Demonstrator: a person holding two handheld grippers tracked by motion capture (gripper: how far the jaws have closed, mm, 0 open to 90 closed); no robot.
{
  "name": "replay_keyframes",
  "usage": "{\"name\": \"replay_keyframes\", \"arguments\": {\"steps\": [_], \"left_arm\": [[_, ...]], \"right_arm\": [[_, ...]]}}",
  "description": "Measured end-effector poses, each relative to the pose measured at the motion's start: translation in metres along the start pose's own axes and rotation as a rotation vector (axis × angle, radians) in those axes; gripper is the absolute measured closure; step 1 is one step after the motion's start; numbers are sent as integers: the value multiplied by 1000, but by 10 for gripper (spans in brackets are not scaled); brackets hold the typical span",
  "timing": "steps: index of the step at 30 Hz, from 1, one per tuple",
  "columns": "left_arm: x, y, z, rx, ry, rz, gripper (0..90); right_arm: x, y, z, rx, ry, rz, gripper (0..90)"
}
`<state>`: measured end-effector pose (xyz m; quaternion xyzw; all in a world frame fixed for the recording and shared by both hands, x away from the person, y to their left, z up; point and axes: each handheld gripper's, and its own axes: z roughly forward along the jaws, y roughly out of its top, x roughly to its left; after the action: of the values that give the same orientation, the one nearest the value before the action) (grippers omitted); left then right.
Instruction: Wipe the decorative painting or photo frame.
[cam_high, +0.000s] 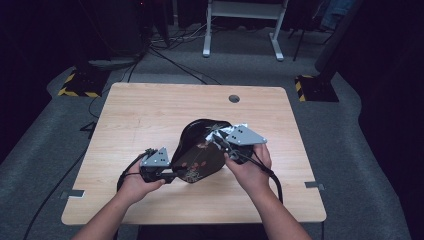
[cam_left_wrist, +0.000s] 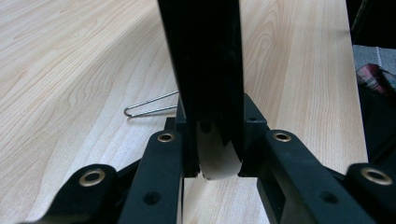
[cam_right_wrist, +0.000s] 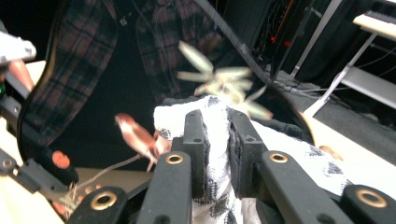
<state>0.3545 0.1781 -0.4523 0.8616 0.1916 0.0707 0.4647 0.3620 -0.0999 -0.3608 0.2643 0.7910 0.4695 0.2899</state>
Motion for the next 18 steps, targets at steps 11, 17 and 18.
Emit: {"name": "replay_keyframes", "arguments": {"steps": [11,17,18], "left_arm": [[-2,1,1,6,1,12,761],[-2,1,1,6,2,12,761],[-2,1,1,6,3,16,759]], "right_arm": [[-8,23,-11,-41,-30,-18,801],[-8,14,-8,-28,-29,-14,801],[-8,9,-6,-18,-26,-11,801]]}}
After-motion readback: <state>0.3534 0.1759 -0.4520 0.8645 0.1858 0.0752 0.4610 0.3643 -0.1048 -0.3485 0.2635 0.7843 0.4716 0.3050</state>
